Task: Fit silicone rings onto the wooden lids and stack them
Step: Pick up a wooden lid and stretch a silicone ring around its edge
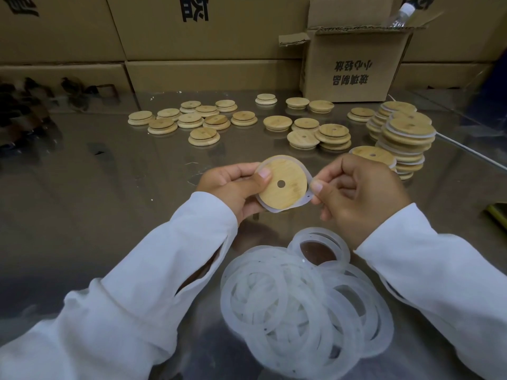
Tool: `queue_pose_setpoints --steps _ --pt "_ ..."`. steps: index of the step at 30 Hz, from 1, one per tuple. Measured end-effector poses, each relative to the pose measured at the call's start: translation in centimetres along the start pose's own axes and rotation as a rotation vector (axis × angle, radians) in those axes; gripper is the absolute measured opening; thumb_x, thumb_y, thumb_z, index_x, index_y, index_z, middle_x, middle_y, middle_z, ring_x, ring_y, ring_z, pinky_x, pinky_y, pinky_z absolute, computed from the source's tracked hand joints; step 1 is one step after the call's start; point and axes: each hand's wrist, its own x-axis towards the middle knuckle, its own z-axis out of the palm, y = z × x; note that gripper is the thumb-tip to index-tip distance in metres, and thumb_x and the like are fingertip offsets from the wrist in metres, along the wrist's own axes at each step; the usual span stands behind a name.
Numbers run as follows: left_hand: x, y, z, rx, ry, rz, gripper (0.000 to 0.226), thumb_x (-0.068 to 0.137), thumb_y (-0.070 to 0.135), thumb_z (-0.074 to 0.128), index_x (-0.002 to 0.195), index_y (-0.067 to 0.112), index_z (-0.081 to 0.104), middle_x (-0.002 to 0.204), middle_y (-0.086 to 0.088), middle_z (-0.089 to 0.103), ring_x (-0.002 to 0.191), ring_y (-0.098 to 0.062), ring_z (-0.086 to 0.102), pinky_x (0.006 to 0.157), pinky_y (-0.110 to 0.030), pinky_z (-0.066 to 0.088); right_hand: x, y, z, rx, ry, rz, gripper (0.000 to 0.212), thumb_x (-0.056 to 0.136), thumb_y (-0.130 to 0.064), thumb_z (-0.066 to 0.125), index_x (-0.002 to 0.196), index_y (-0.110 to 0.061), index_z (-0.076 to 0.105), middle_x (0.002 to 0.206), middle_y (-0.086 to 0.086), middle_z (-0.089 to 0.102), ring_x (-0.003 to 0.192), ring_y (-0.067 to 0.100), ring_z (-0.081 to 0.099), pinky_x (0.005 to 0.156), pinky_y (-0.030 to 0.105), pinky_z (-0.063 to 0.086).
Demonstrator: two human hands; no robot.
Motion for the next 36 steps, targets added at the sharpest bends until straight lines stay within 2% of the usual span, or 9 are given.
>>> queue_pose_setpoints --steps 6,12,14,18,22,27,30,32,36 --pt "-0.1 0.1 0.0 0.018 -0.002 0.000 0.013 0.084 -0.001 0.055 0.080 0.006 0.065 0.063 -0.002 0.071 0.061 -0.015 0.069 0.053 -0.027 0.057 -0.3 -0.2 -0.1 -0.187 -0.007 -0.093 0.020 0.085 -0.017 0.059 0.072 -0.029 0.050 0.061 -0.011 0.059 0.061 0.006 0.057 0.061 0.025 0.049" --pt "0.0 0.0 -0.1 0.042 -0.021 0.012 0.014 0.087 0.001 0.052 0.083 0.007 0.064 0.064 -0.001 0.071 0.062 -0.013 0.069 0.058 -0.027 0.058 -0.4 -0.6 0.0 -0.312 -0.019 -0.158 0.006 0.087 -0.019 0.058 0.083 -0.022 0.053 0.068 -0.007 0.060 0.065 0.007 0.051 0.063 0.029 0.048" --pt "0.0 0.0 -0.2 0.072 -0.034 0.050 0.014 0.087 0.002 0.052 0.086 0.007 0.064 0.069 -0.002 0.071 0.066 -0.014 0.069 0.061 -0.027 0.058 -0.4 -0.6 0.1 -0.211 -0.006 -0.111 0.012 0.085 -0.017 0.059 0.076 -0.022 0.053 0.064 -0.007 0.061 0.063 0.008 0.056 0.063 0.028 0.049" --pt "-0.1 -0.2 -0.4 0.107 -0.067 0.124 0.013 0.086 0.003 0.053 0.091 0.008 0.063 0.072 -0.001 0.072 0.071 -0.015 0.069 0.064 -0.028 0.058 -0.1 -0.3 0.1 0.183 -0.043 0.124 0.016 0.085 -0.012 0.060 0.071 -0.019 0.059 0.058 -0.008 0.067 0.044 0.006 0.055 0.054 0.019 0.049" --pt "-0.1 -0.3 -0.5 0.081 -0.075 0.149 0.013 0.083 0.004 0.054 0.092 0.006 0.062 0.072 -0.002 0.072 0.071 -0.015 0.069 0.061 -0.027 0.057 -0.1 -0.2 0.1 0.319 -0.048 0.155 0.013 0.084 -0.011 0.061 0.072 -0.016 0.063 0.059 -0.007 0.069 0.039 0.005 0.051 0.049 0.014 0.047" --pt "-0.2 -0.4 -0.3 0.081 -0.059 0.139 0.010 0.082 0.002 0.056 0.088 0.007 0.063 0.069 -0.001 0.072 0.067 -0.013 0.069 0.058 -0.025 0.056 -0.3 0.0 0.4 0.309 0.009 0.179 0.010 0.082 -0.016 0.065 0.072 -0.016 0.062 0.057 -0.002 0.067 0.038 0.005 0.053 0.047 0.014 0.047" --pt "-0.2 -0.4 -0.1 0.051 -0.025 0.137 0.009 0.082 0.001 0.057 0.086 0.007 0.063 0.066 0.000 0.071 0.065 -0.014 0.069 0.057 -0.026 0.057 -0.6 0.1 1.0 0.232 0.019 0.242 0.013 0.076 -0.029 0.069 0.070 -0.020 0.062 0.063 0.006 0.067 0.046 0.011 0.056 0.050 0.023 0.050" --pt "-0.2 -0.4 -0.1 0.041 -0.012 0.142 0.009 0.080 0.002 0.059 0.086 0.006 0.063 0.067 -0.001 0.071 0.066 -0.015 0.069 0.059 -0.029 0.058 -0.7 0.2 1.3 0.178 0.028 0.261 0.014 0.075 -0.029 0.067 0.065 -0.021 0.061 0.064 0.005 0.068 0.048 0.013 0.056 0.046 0.025 0.049" --pt "-0.1 -0.4 -0.2 0.050 -0.018 0.139 0.012 0.075 0.005 0.062 0.087 0.006 0.064 0.069 -0.002 0.072 0.067 -0.016 0.070 0.060 -0.030 0.058 -0.4 0.4 1.3 0.067 0.023 0.239 0.015 0.078 -0.024 0.065 0.063 -0.022 0.064 0.065 0.001 0.068 0.059 0.017 0.062 0.065 0.031 0.054"
